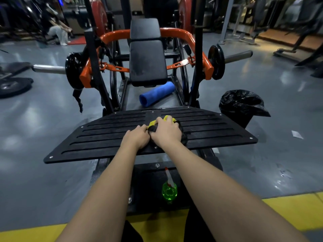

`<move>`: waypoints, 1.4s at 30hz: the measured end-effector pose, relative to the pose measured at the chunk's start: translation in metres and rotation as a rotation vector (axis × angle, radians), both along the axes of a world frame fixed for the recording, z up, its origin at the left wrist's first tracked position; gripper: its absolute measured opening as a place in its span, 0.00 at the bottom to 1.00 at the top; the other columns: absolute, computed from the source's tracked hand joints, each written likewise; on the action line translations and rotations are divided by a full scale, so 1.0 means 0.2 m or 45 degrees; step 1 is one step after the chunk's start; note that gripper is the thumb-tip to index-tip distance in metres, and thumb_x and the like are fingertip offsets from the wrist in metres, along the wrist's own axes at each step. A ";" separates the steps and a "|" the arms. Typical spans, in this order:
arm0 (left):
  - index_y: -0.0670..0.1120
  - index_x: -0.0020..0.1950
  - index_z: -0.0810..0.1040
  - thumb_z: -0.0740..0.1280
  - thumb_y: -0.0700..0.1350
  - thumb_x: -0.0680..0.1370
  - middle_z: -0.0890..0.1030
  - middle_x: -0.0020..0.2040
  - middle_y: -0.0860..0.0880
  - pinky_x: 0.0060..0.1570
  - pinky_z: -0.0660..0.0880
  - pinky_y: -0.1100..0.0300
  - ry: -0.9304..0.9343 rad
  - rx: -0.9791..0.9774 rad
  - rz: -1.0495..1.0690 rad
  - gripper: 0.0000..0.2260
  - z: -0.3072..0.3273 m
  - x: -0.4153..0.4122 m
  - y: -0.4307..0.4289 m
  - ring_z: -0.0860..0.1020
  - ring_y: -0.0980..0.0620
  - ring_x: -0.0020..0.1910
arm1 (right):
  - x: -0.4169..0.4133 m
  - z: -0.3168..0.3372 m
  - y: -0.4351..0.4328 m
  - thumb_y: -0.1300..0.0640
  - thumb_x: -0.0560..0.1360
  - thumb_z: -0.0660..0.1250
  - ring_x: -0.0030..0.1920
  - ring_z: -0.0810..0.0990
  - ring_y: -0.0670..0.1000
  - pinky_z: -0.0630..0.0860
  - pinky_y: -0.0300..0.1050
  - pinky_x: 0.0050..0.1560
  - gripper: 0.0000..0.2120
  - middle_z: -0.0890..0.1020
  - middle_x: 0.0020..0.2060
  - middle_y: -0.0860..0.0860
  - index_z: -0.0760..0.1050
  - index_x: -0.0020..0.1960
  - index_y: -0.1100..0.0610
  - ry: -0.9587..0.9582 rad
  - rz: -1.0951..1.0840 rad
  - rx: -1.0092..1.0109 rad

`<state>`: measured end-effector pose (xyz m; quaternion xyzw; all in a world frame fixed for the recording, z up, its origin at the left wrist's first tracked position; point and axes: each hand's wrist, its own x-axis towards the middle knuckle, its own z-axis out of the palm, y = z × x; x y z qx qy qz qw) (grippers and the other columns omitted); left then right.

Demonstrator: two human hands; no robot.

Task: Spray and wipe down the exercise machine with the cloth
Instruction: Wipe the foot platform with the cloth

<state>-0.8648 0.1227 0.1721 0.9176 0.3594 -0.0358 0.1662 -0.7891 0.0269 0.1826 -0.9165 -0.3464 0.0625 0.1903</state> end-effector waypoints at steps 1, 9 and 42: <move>0.51 0.79 0.65 0.51 0.47 0.86 0.63 0.82 0.47 0.73 0.59 0.52 0.003 -0.002 0.008 0.21 0.01 0.00 -0.01 0.61 0.47 0.80 | 0.01 0.00 -0.02 0.41 0.77 0.67 0.65 0.71 0.64 0.72 0.56 0.60 0.23 0.67 0.69 0.56 0.70 0.68 0.49 0.004 0.020 -0.001; 0.53 0.82 0.61 0.48 0.53 0.87 0.61 0.82 0.47 0.78 0.53 0.49 0.026 -0.042 0.057 0.23 -0.01 -0.01 -0.01 0.62 0.46 0.80 | 0.42 0.04 -0.46 0.40 0.76 0.67 0.65 0.72 0.66 0.74 0.57 0.61 0.24 0.69 0.67 0.57 0.71 0.68 0.49 -0.054 -0.250 -0.057; 0.58 0.79 0.64 0.51 0.49 0.85 0.71 0.77 0.48 0.68 0.69 0.49 0.012 -0.014 0.205 0.22 -0.02 0.02 0.03 0.72 0.41 0.72 | 0.39 0.00 -0.25 0.41 0.77 0.67 0.66 0.71 0.64 0.74 0.55 0.60 0.22 0.69 0.68 0.55 0.72 0.68 0.47 -0.005 -0.102 -0.034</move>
